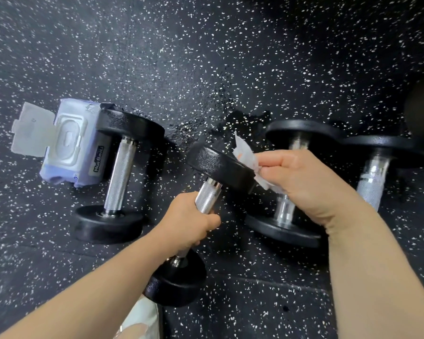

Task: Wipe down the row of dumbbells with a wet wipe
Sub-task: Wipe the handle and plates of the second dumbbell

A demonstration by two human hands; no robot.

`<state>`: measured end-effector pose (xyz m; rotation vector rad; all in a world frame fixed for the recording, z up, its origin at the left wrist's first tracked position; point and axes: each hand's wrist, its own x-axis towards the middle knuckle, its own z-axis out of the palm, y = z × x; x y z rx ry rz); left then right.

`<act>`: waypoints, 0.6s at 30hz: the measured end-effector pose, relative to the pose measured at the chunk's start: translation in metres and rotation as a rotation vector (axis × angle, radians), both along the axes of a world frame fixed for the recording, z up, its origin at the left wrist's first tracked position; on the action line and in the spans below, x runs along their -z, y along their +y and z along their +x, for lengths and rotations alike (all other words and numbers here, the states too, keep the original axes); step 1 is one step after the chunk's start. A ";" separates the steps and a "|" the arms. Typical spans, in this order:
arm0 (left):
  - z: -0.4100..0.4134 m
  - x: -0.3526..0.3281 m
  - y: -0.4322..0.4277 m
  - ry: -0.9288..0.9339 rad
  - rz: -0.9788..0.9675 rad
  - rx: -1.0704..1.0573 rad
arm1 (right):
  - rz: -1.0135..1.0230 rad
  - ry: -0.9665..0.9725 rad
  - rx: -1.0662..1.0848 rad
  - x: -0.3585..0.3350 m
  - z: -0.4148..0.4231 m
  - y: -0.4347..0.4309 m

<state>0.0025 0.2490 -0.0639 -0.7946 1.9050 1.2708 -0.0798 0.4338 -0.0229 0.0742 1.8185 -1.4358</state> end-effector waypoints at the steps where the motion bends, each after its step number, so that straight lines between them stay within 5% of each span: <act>1: 0.000 0.000 -0.002 0.006 0.002 0.006 | -0.062 0.012 0.013 -0.008 -0.001 -0.006; 5: -0.004 -0.001 -0.006 0.070 0.014 0.053 | -0.195 0.080 -0.043 -0.020 -0.018 -0.034; 13: -0.006 0.001 0.002 0.125 0.005 0.049 | 0.122 -0.033 -0.082 0.034 -0.043 -0.035; 18: -0.002 0.003 -0.001 0.072 0.006 0.055 | 0.149 -0.038 -0.052 0.027 -0.012 -0.002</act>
